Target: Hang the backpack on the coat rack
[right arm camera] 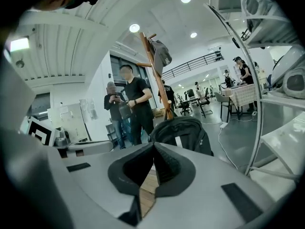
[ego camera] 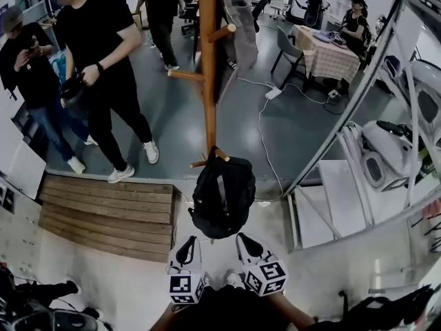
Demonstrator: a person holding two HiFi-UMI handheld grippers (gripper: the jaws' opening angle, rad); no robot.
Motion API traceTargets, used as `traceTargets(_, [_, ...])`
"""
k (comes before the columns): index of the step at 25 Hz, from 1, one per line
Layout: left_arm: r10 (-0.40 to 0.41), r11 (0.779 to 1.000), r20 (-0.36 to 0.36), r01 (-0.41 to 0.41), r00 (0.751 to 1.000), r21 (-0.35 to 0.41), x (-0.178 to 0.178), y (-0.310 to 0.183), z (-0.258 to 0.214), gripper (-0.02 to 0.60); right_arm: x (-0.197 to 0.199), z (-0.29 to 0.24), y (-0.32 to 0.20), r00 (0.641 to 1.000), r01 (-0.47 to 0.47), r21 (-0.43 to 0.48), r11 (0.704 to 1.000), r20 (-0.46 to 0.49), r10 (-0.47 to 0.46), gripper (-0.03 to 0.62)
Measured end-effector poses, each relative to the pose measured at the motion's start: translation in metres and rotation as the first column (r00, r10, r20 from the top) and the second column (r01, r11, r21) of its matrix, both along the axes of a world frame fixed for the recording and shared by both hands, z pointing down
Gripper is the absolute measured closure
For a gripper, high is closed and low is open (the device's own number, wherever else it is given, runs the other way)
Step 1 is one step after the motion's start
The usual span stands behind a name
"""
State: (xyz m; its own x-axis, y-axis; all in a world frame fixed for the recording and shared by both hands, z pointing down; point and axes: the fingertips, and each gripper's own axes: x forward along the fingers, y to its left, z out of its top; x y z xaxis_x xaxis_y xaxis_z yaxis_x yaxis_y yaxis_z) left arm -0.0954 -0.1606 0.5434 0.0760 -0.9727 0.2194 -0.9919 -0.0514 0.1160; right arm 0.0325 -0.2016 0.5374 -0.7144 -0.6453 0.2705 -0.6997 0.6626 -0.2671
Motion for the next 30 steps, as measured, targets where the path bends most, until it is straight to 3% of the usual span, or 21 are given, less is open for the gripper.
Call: traceTargets(30, [0.015, 1.000, 0.007, -0.015, 1.000, -0.001, 0.000, 0.029, -0.001, 0.551, -0.006, -0.006, 0.034, 1.000, -0.013, 0.015, 1.000, 0.027, 0.013, 0.582])
